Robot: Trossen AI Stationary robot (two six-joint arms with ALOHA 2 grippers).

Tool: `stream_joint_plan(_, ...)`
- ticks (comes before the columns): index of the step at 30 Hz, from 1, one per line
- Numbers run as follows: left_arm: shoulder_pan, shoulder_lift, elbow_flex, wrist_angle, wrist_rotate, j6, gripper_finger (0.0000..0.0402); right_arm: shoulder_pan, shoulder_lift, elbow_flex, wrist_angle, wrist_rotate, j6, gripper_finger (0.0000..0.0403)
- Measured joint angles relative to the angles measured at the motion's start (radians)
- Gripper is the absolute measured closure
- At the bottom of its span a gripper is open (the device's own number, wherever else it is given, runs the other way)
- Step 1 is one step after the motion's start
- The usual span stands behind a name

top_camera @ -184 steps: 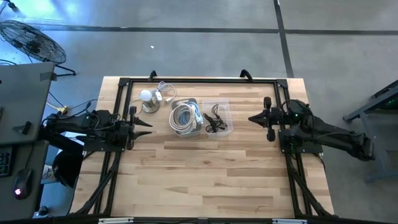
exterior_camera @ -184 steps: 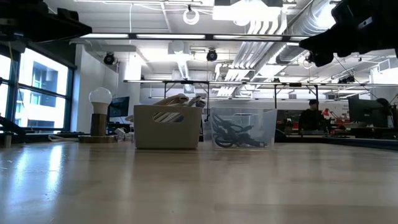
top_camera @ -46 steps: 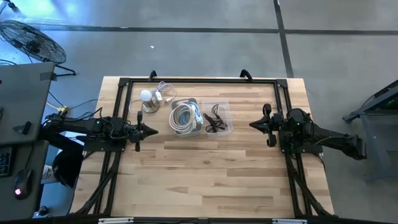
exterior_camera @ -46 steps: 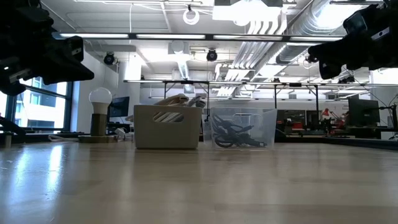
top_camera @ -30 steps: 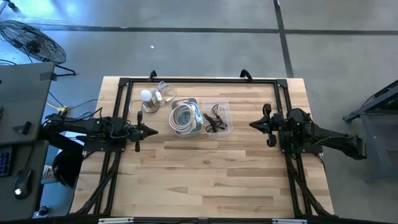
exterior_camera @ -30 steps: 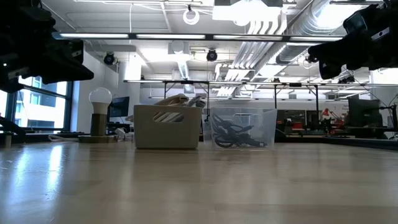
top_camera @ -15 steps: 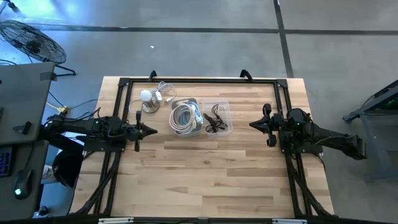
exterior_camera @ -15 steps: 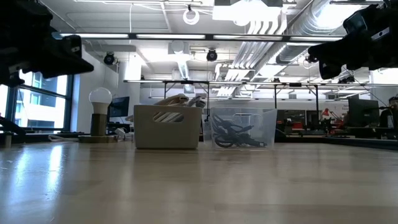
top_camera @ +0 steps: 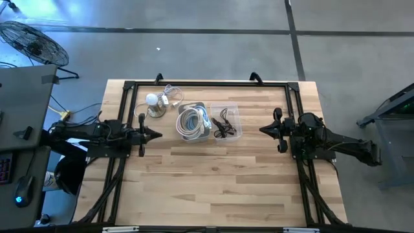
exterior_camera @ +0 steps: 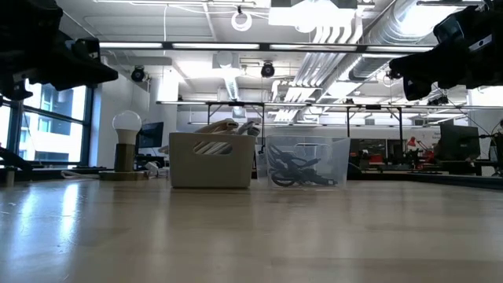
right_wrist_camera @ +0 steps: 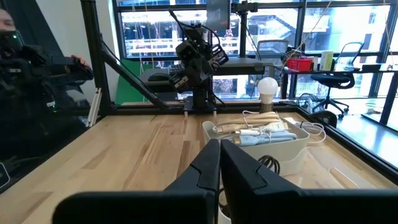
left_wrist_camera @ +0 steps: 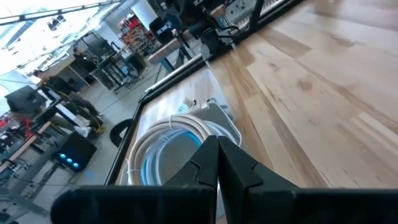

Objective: Pick & Place USB Port
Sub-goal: Return to Home Position

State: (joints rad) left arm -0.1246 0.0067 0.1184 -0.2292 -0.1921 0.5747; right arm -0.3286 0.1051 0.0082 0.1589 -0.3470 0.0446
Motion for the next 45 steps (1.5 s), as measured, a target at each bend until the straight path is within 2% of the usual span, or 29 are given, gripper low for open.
stream_joint_plan(45,0.000,0.000,0.005,-0.013,-0.003,0.000,0.0401,0.000,0.000,0.000,0.000,0.000,0.000,0.0398)
